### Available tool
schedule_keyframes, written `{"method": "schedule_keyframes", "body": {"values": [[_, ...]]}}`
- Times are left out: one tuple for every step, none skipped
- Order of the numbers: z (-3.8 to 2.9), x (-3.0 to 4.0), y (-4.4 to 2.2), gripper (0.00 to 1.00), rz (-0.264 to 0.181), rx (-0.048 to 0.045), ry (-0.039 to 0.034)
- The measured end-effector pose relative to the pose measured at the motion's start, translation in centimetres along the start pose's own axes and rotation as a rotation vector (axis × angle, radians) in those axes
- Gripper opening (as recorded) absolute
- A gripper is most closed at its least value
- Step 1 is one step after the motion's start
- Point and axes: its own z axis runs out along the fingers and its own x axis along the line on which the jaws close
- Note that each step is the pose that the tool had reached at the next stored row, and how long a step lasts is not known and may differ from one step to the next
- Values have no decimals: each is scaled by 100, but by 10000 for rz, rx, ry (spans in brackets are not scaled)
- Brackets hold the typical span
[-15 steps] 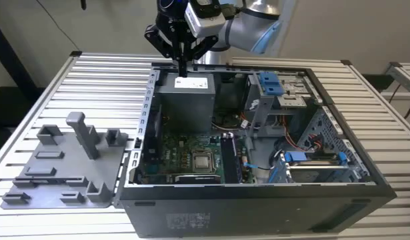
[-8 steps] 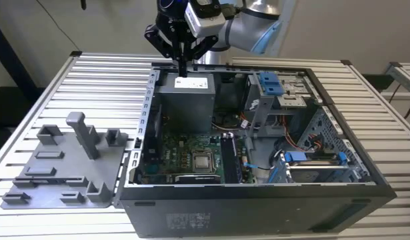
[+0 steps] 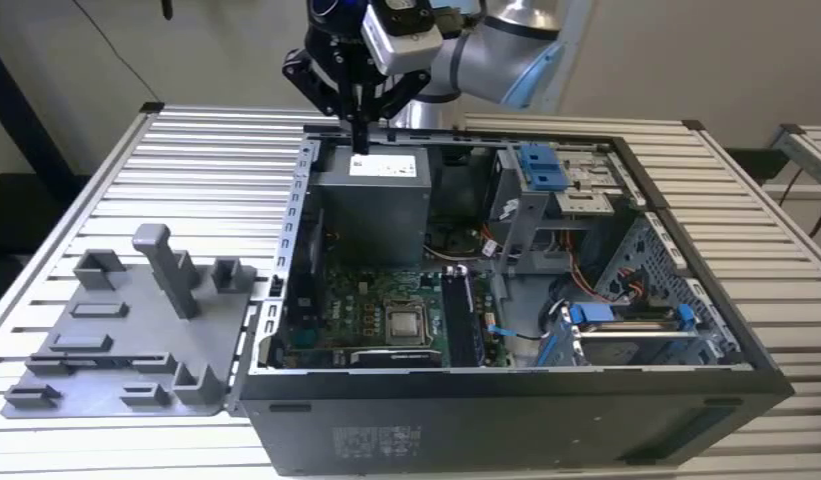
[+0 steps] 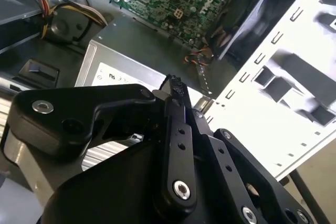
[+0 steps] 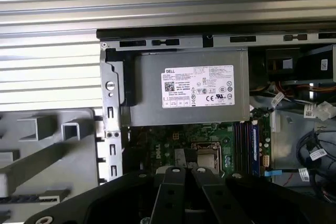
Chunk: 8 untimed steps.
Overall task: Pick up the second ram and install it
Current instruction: 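Reach for the second ram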
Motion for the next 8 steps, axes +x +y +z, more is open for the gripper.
{"method": "schedule_keyframes", "body": {"values": [[0,13,-1,11,0,0,3],[0,27,-2,11,1,0,8],[0,43,-3,11,0,0,13],[-1,61,-4,11,1,1,20],[-1,84,-6,11,1,1,25],[-2,110,-8,11,1,2,29],[-2,136,-10,11,1,2,34],[-3,162,-11,11,1,2,39]]}}
